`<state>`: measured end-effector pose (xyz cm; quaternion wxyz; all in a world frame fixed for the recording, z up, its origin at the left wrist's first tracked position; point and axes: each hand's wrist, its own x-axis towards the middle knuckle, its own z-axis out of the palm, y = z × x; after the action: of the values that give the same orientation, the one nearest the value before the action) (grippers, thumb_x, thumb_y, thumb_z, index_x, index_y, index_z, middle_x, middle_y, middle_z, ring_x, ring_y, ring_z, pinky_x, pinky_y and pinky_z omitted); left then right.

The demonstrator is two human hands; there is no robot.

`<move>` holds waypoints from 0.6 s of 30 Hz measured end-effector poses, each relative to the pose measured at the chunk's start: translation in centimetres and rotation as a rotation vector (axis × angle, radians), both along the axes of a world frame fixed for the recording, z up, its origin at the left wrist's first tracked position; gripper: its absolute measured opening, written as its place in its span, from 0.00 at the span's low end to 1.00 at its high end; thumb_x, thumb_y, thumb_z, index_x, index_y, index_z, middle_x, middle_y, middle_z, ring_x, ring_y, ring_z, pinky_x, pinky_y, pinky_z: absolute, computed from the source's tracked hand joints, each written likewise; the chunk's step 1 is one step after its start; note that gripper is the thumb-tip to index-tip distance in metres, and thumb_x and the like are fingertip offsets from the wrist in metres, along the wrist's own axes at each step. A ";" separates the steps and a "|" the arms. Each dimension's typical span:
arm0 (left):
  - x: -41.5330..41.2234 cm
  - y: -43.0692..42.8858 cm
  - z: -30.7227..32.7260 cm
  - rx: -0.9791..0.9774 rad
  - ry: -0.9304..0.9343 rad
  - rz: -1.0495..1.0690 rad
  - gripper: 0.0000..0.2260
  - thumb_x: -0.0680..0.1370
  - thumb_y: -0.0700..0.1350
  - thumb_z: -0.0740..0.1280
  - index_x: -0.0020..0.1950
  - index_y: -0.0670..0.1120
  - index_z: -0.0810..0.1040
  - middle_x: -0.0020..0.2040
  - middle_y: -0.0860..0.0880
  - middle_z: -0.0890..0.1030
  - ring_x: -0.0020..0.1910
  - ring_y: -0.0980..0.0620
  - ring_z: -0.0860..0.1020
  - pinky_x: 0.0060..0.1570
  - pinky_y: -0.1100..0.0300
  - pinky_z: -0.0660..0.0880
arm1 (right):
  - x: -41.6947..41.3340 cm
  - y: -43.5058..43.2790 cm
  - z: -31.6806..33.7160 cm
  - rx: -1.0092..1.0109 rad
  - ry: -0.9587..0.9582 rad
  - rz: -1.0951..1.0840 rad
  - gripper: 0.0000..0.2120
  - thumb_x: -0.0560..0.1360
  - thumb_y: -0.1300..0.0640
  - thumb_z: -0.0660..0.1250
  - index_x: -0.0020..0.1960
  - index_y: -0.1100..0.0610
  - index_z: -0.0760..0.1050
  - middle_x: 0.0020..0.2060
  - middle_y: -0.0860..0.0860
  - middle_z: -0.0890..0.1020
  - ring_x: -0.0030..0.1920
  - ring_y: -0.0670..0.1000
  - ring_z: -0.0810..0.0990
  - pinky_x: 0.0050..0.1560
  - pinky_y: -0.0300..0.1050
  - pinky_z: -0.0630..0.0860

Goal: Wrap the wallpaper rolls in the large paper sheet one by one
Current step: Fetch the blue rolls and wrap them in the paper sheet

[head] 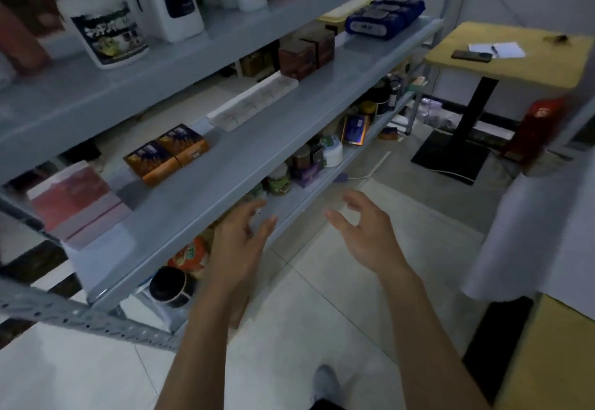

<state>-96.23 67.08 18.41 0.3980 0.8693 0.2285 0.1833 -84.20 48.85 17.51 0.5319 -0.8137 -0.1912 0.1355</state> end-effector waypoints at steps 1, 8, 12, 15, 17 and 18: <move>1.7 0.5 0.1 -0.007 -0.007 -0.020 0.21 0.75 0.66 0.62 0.58 0.53 0.77 0.46 0.51 0.81 0.43 0.49 0.79 0.48 0.47 0.78 | 1.3 0.3 0.0 0.006 0.005 -0.021 0.30 0.74 0.44 0.68 0.71 0.54 0.67 0.68 0.47 0.72 0.67 0.45 0.70 0.67 0.43 0.67; 12.5 1.7 0.2 -0.144 -0.043 -0.150 0.15 0.77 0.50 0.68 0.62 0.48 0.77 0.56 0.56 0.79 0.57 0.57 0.76 0.61 0.60 0.72 | 9.2 0.4 -0.3 -0.002 -0.005 -0.173 0.26 0.74 0.45 0.69 0.68 0.52 0.69 0.65 0.46 0.74 0.63 0.44 0.72 0.59 0.37 0.67; 19.8 2.3 -1.0 -0.210 -0.042 -0.255 0.11 0.77 0.47 0.68 0.58 0.53 0.76 0.52 0.59 0.79 0.52 0.60 0.77 0.53 0.65 0.71 | 14.0 -0.1 -1.1 -0.044 -0.002 -0.299 0.29 0.73 0.43 0.69 0.71 0.53 0.68 0.66 0.47 0.74 0.64 0.45 0.72 0.61 0.38 0.67; 26.2 2.6 -1.7 -0.236 -0.024 -0.323 0.10 0.76 0.47 0.69 0.58 0.50 0.78 0.52 0.53 0.81 0.52 0.55 0.78 0.53 0.60 0.74 | 17.7 -0.5 -1.4 -0.057 -0.010 -0.391 0.31 0.74 0.42 0.67 0.72 0.52 0.66 0.67 0.47 0.72 0.66 0.44 0.70 0.63 0.38 0.66; 31.0 2.8 -2.0 -0.238 -0.025 -0.367 0.10 0.76 0.48 0.70 0.57 0.53 0.78 0.53 0.51 0.81 0.53 0.53 0.79 0.55 0.56 0.75 | 20.5 -0.6 -1.5 -0.051 -0.023 -0.469 0.32 0.74 0.39 0.65 0.73 0.51 0.64 0.69 0.46 0.71 0.68 0.45 0.69 0.67 0.44 0.66; 33.3 2.8 -2.1 -0.246 -0.029 -0.395 0.10 0.76 0.48 0.70 0.57 0.54 0.78 0.54 0.51 0.81 0.54 0.54 0.78 0.57 0.56 0.75 | 21.9 -0.7 -1.6 -0.037 -0.022 -0.519 0.33 0.74 0.38 0.64 0.74 0.50 0.64 0.70 0.46 0.70 0.68 0.45 0.69 0.69 0.46 0.66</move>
<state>-62.96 69.83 16.28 0.5323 0.8394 0.0691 0.0851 -62.33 48.12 15.91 0.5317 -0.8466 0.0209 -0.0108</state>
